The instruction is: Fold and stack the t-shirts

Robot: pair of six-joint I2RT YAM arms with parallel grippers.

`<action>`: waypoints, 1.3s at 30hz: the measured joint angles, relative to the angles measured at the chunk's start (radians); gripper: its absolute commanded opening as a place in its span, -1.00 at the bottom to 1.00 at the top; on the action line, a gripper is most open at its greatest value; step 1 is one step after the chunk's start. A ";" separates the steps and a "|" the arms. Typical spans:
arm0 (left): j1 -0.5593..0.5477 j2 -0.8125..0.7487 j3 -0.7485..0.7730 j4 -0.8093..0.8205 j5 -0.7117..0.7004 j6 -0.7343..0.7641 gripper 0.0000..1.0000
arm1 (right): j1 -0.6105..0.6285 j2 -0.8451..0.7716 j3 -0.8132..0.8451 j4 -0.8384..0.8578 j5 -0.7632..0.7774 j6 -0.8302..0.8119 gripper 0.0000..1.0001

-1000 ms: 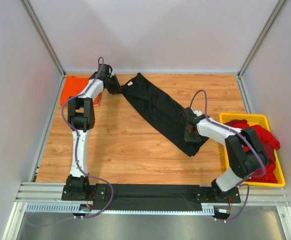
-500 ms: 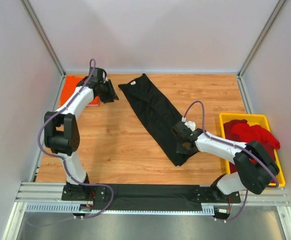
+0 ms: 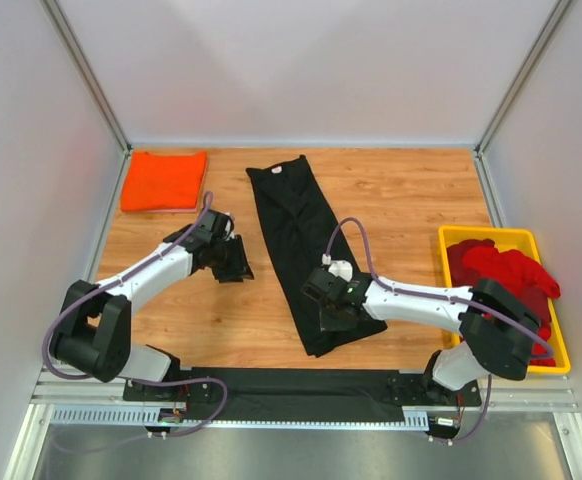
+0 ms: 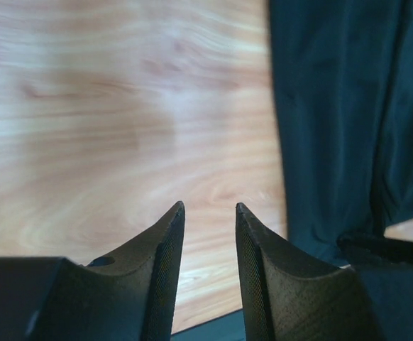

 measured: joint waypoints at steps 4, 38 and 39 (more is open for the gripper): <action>-0.094 -0.021 -0.044 0.051 0.019 -0.036 -0.11 | -0.044 -0.037 0.041 -0.055 -0.008 -0.072 -0.32; -0.557 0.160 -0.045 0.169 -0.074 -0.362 -0.16 | -0.396 -0.274 -0.017 -0.125 -0.122 -0.324 -0.27; -0.560 0.166 -0.040 0.167 -0.075 -0.364 -0.19 | -0.396 -0.277 -0.017 -0.125 -0.122 -0.325 -0.27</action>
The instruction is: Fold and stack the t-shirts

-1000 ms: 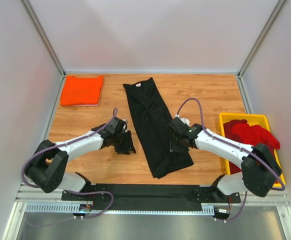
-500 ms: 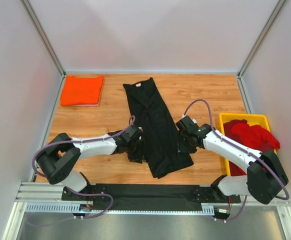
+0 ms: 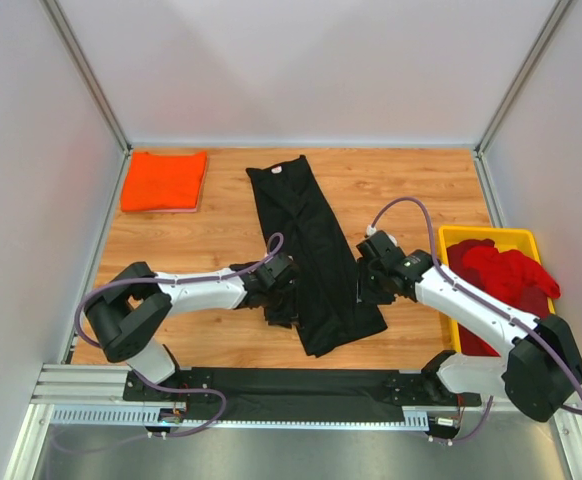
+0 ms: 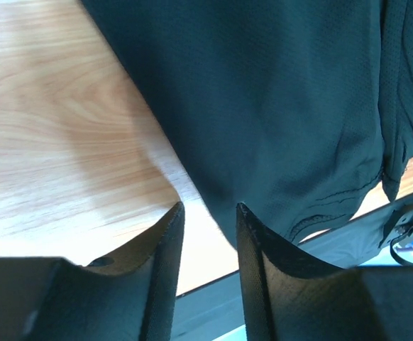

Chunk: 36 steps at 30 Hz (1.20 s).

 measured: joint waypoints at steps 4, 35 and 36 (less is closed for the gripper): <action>-0.015 0.047 0.047 -0.018 -0.005 -0.001 -0.45 | 0.000 -0.001 -0.008 0.001 -0.001 -0.002 -0.27; 0.051 -0.225 -0.037 -0.523 -0.339 0.047 -0.07 | 0.376 0.103 -0.109 0.196 -0.045 0.225 -0.26; 0.050 -0.250 -0.045 -0.509 -0.322 0.050 -0.07 | 0.383 0.103 -0.109 0.207 -0.045 0.233 -0.26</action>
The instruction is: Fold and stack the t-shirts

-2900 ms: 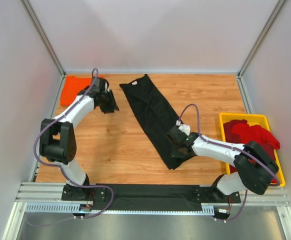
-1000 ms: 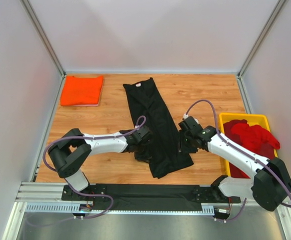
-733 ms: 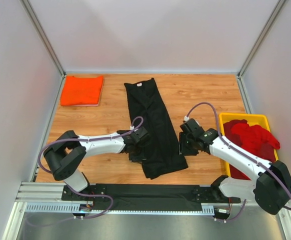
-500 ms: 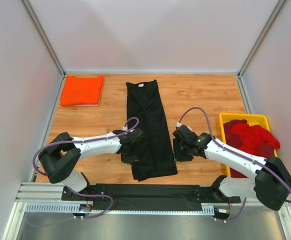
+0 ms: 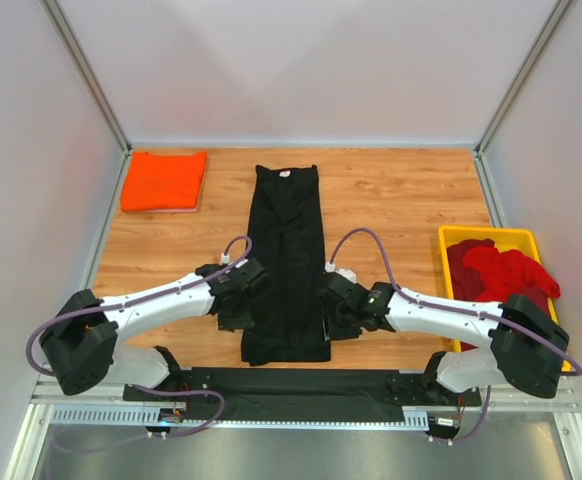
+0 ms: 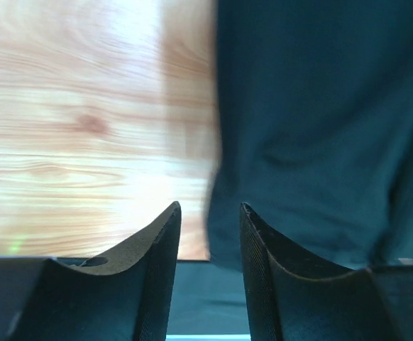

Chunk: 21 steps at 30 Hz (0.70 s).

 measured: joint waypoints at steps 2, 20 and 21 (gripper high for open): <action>-0.004 -0.040 -0.024 0.028 0.035 0.004 -0.07 | 0.014 0.000 0.000 0.015 0.001 0.018 -0.25; -0.025 -0.007 -0.106 0.076 0.117 0.012 -0.44 | 0.096 0.000 -0.112 0.135 0.021 0.154 -0.89; -0.026 -0.008 -0.103 0.066 0.109 0.009 -0.36 | 0.100 0.000 -0.112 0.135 0.025 0.158 -0.92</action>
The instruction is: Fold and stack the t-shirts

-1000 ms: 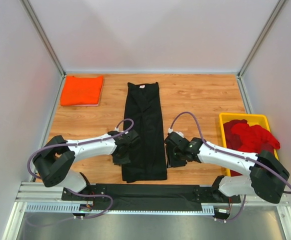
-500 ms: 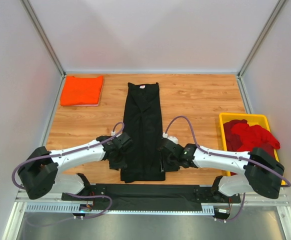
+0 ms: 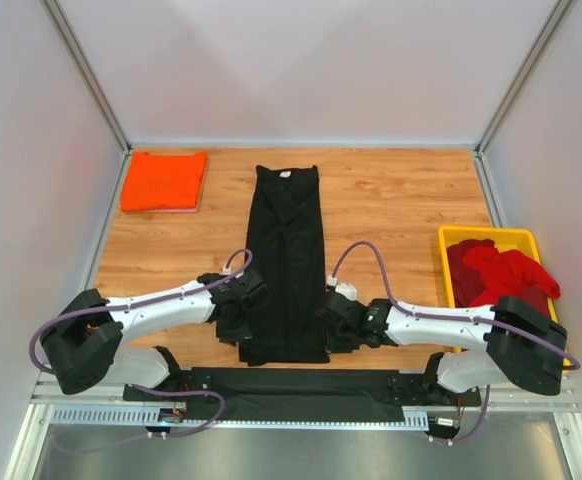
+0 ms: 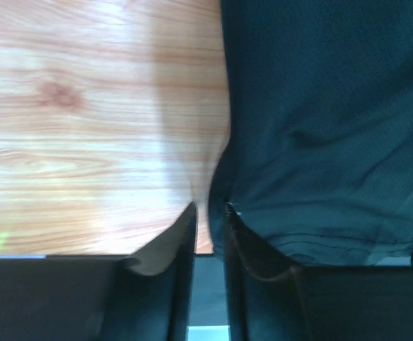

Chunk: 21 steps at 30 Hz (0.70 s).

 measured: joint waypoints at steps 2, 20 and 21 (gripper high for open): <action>0.000 -0.010 0.010 -0.023 -0.013 0.002 -0.33 | 0.008 0.000 0.000 0.000 0.006 0.008 -0.94; -0.033 -0.067 -0.044 0.085 0.077 -0.005 -0.28 | 0.042 -0.038 0.002 -0.079 0.057 0.028 -0.51; -0.033 -0.052 -0.051 0.077 0.079 -0.011 -0.29 | 0.042 -0.050 0.006 -0.106 0.059 0.021 -0.49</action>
